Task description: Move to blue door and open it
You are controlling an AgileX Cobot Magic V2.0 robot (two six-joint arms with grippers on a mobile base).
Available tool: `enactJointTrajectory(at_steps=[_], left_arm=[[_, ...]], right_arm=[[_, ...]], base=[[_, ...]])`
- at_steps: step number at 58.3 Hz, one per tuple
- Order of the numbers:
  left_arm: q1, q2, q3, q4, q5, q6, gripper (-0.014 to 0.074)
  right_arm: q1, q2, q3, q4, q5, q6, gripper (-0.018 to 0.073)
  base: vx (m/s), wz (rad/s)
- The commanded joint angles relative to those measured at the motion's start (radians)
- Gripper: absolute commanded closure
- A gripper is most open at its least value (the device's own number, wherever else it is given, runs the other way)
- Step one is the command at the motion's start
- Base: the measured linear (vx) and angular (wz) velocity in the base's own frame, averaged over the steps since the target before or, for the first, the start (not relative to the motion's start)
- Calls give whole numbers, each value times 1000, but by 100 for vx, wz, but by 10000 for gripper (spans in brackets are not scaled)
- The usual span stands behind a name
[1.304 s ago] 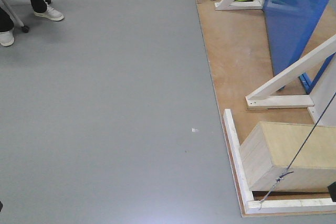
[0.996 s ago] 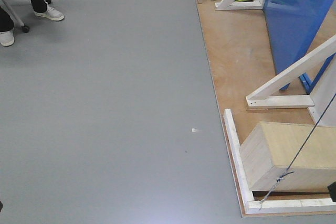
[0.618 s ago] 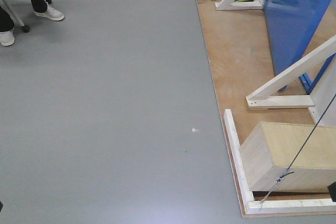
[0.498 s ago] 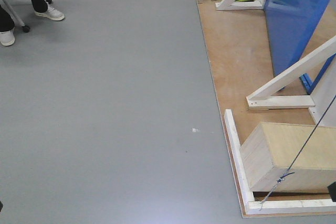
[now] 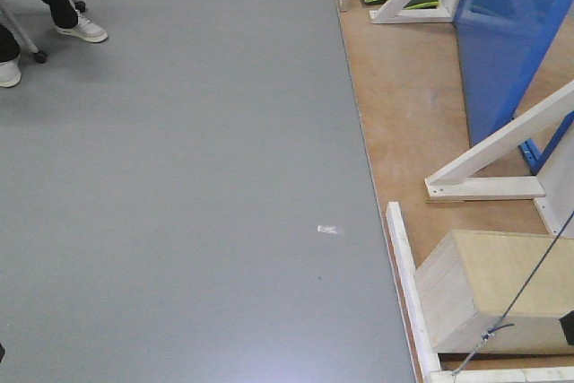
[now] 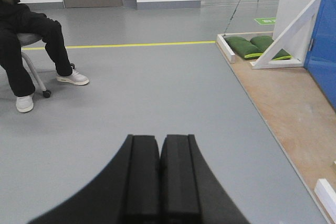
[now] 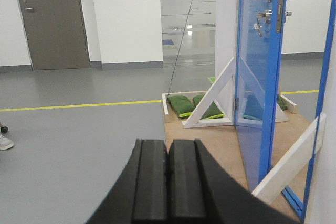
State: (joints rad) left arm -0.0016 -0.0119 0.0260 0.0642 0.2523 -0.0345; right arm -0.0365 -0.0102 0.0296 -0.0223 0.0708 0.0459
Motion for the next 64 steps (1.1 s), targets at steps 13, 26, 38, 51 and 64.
enactJointTrajectory(at_steps=[13,26,38,51,64], left_arm=[[-6,-12,-26,-7,-83,-4,524],[-6,-12,-26,-7,-83,-4,524],[-6,-12,-26,-7,-83,-4,524],[-6,-12,-26,-7,-83,-4,524],[-6,-12,-26,-7,-83,-4,524]], right_arm=[[-7,-14,3,-7,-84,-6,547],[-7,-14,3,-7,-84,-6,547],[-7,-14,3,-7,-84,-6,547],[-7,-14,3,-7,-84,-6,547],[-7,-14,3,-7,-84,-6,547]], base=[[30,6],[35,8],[38,5],[41,5],[41,-1]])
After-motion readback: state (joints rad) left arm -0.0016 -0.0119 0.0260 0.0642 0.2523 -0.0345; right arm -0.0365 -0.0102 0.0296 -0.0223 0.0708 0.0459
